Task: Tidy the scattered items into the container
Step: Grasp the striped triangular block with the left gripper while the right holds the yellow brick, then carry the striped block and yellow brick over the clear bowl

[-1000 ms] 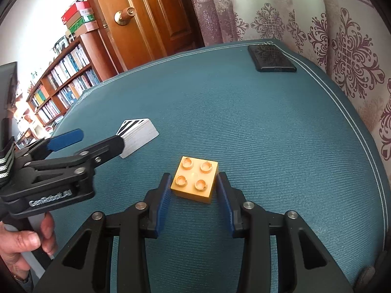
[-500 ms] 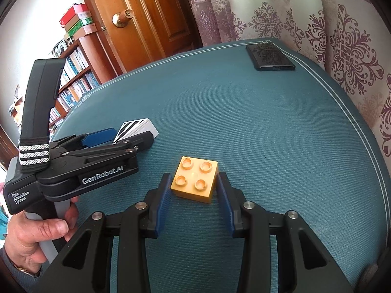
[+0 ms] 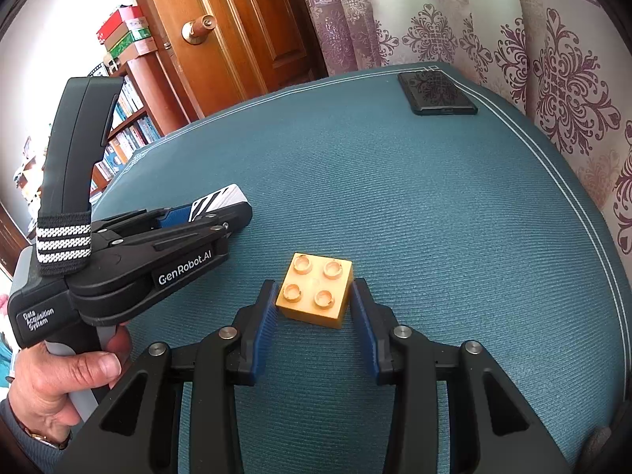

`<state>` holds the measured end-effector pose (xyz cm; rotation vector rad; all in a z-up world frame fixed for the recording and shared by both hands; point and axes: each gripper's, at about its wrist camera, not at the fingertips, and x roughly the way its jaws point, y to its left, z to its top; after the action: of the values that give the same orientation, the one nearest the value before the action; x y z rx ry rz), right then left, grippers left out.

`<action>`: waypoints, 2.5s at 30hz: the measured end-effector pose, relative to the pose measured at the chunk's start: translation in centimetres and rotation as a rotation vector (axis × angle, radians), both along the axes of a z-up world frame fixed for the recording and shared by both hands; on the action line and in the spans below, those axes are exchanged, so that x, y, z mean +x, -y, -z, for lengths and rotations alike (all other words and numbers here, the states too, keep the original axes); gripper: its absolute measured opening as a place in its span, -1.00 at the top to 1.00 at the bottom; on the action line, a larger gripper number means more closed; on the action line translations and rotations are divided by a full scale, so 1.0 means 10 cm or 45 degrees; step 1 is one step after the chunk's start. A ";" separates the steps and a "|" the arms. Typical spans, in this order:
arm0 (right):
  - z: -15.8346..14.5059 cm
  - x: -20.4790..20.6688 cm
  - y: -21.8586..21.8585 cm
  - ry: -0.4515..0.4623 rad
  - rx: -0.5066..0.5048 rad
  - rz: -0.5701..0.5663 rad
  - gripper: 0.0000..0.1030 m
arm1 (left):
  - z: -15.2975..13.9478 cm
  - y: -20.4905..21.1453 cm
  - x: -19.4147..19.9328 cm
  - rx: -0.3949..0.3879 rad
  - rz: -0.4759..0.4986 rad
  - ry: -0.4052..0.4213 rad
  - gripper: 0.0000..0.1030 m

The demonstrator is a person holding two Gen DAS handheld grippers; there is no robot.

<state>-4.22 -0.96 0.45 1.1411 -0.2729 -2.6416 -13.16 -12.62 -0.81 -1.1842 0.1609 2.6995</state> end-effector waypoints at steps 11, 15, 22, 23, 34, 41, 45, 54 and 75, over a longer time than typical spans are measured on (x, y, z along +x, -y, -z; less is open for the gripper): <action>0.00 0.00 0.00 -0.003 -0.014 0.003 0.21 | -0.05 0.16 0.17 0.027 -0.065 0.009 0.30; 0.00 0.02 0.00 -0.007 -0.022 -0.001 0.22 | -0.12 0.26 0.30 0.050 -0.106 -0.003 0.32; -0.01 0.05 0.04 -0.016 -0.024 -0.024 0.22 | -0.22 0.44 0.57 0.079 -0.162 -0.032 0.33; -0.02 0.05 0.05 -0.018 -0.026 -0.029 0.22 | -0.22 0.46 0.60 0.082 -0.168 -0.032 0.33; -0.07 0.16 0.12 -0.059 -0.022 -0.071 0.24 | -0.39 0.75 1.02 0.111 -0.288 -0.092 0.36; -0.10 0.22 0.22 -0.053 -0.028 -0.110 0.25 | -0.49 1.05 1.33 0.112 -0.387 -0.145 0.36; -0.21 0.29 0.29 -0.092 -0.030 -0.134 0.25 | -0.53 1.24 1.51 0.107 -0.429 -0.167 0.37; -0.34 0.43 0.67 -0.082 -0.053 -0.262 0.25 | -0.62 1.62 1.84 0.122 -0.530 -0.216 0.37; -0.64 1.02 2.30 -0.118 -0.161 -0.739 0.25 | -0.64 2.67 2.55 0.077 -0.812 -0.256 0.37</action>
<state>6.02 -23.99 6.80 0.8871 -0.0710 -2.1233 12.36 -39.29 5.55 -1.0810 -0.3272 3.3361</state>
